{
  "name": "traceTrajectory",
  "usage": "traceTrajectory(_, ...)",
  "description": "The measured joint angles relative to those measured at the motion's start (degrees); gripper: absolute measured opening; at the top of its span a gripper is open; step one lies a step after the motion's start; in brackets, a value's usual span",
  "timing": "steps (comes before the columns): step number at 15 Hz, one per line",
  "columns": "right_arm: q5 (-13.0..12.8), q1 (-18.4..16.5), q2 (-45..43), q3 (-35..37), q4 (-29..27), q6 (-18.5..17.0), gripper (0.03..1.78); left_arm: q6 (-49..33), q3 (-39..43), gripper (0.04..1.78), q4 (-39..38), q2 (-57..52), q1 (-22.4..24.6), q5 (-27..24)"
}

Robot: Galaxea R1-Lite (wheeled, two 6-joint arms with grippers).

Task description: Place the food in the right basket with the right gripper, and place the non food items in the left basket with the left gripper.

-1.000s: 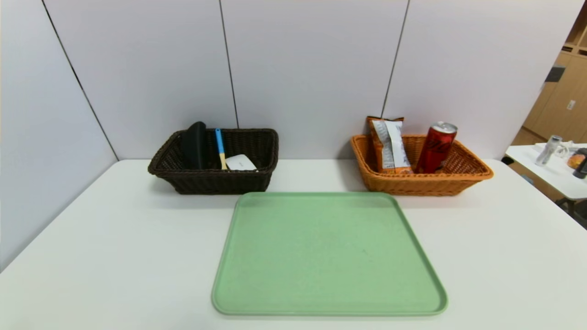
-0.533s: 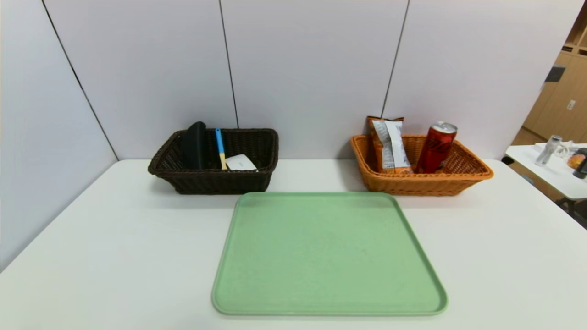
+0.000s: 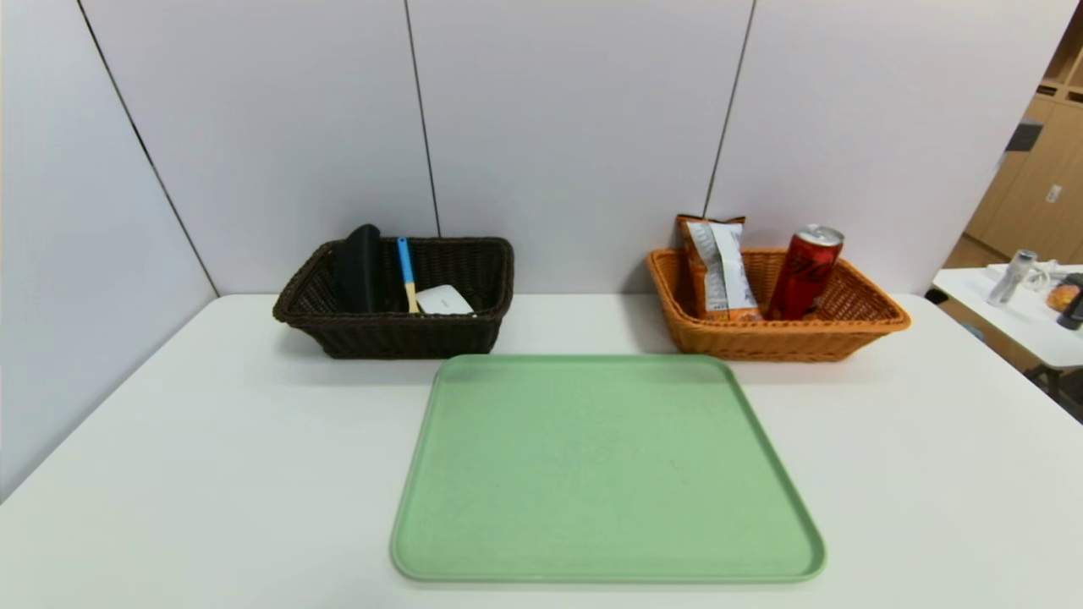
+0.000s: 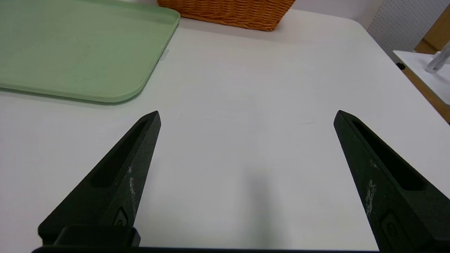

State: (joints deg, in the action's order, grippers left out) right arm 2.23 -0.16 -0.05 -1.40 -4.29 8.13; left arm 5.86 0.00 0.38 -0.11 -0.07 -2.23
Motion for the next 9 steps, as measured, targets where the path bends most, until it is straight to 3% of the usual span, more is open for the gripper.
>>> traceTrajectory(3,-1.5,0.1,0.1,-0.9,-2.8,-6.0,1.7,-4.6,0.0,1.69,-0.2,0.0,0.0,1.4)
traceTrajectory(5,-2.3,0.1,0.1,-1.1,-2.6,-8.2,1.7,-5.7,0.0,1.69,-0.3,0.0,0.0,2.1)
traceTrajectory(9,-2.5,0.1,0.1,-1.0,-2.1,-8.5,1.7,-5.8,0.0,1.69,-0.3,0.1,0.0,2.2)
